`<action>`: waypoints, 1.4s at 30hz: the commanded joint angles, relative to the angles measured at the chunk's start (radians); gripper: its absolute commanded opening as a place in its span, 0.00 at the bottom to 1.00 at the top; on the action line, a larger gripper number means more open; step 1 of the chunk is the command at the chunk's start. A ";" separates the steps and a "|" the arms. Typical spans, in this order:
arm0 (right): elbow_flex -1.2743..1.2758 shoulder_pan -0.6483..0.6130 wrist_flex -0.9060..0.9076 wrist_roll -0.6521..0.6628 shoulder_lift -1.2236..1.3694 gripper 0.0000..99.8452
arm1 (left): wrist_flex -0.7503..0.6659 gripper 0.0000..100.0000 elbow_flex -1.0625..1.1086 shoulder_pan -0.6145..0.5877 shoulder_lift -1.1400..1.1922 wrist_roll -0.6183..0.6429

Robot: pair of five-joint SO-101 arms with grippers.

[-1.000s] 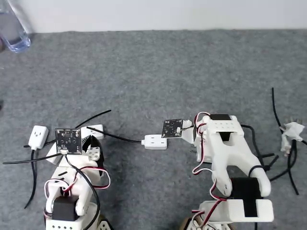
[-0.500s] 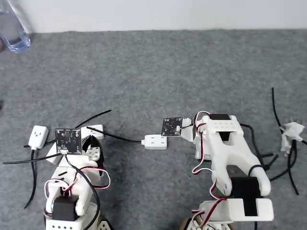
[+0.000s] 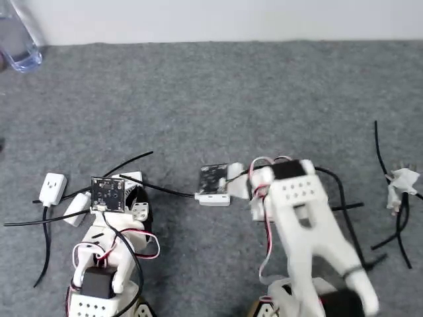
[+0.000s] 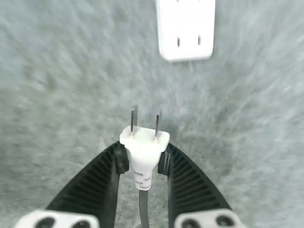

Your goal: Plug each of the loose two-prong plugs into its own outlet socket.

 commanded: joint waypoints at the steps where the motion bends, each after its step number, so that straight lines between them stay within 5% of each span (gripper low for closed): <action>1: -0.040 -0.113 0.133 -0.078 -0.173 0.01 | -0.081 0.01 -0.013 0.041 -0.011 0.000; 9: -0.275 -0.371 0.358 -0.292 -0.331 0.01 | -0.161 0.01 -0.159 0.195 -0.011 0.158; 17: -0.462 -0.572 0.421 -0.459 -0.381 0.01 | -0.160 0.01 -0.231 0.311 -0.011 0.172; 29: -0.365 -0.357 0.282 -0.407 -0.375 0.01 | -0.068 0.01 -0.395 0.358 -0.012 0.192; 36: -0.315 -0.397 0.217 -0.434 -0.378 0.01 | 0.064 0.01 -0.533 0.578 -0.012 0.199; 42: -0.397 -0.453 0.262 -0.456 -0.386 0.01 | 0.087 0.01 -0.529 0.605 -0.012 0.199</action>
